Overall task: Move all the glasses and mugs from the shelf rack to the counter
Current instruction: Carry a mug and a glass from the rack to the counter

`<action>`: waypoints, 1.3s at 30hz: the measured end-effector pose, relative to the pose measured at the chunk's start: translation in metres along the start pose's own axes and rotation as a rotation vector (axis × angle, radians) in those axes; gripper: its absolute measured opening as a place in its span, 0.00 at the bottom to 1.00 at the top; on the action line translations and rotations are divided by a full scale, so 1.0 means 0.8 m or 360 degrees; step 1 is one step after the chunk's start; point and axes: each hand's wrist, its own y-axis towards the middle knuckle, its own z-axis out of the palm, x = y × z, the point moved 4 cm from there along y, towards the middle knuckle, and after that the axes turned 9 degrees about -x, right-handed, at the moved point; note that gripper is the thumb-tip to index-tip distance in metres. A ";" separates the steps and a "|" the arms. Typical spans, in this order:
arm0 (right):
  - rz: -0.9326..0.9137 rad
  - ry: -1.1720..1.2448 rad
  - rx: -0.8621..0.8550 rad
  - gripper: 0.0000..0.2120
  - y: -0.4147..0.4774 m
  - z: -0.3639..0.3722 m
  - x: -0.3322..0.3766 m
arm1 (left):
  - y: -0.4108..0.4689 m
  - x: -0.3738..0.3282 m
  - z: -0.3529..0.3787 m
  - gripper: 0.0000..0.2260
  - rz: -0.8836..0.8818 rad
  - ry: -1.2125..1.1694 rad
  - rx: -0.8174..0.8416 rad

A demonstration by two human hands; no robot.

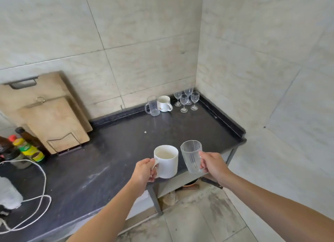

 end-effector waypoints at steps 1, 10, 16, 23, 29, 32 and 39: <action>0.0001 -0.0018 0.0005 0.24 0.023 0.000 0.008 | 0.014 -0.008 0.007 0.16 -0.0018 -0.0022 -0.0020; 0.0098 -0.0134 0.0131 0.21 0.195 0.046 0.045 | 0.159 -0.052 0.029 0.13 -0.0142 -0.0027 -0.0046; 0.0187 -0.0225 0.0164 0.20 0.308 0.102 0.062 | 0.279 -0.071 0.037 0.11 -0.0232 -0.0031 -0.0001; 0.0338 -0.0311 0.0218 0.18 0.428 0.171 0.071 | 0.407 -0.082 0.044 0.13 -0.0380 0.0039 -0.0016; 0.0390 -0.0304 0.0273 0.19 0.484 0.205 0.072 | 0.472 -0.077 0.046 0.11 -0.0474 -0.0050 -0.0060; 0.0402 -0.0301 0.0326 0.19 0.497 0.215 0.072 | 0.491 -0.077 0.046 0.11 -0.0486 -0.0090 -0.0058; 0.0389 -0.0337 0.0387 0.18 0.512 0.224 0.063 | 0.511 -0.068 0.054 0.10 -0.0509 -0.0092 -0.0130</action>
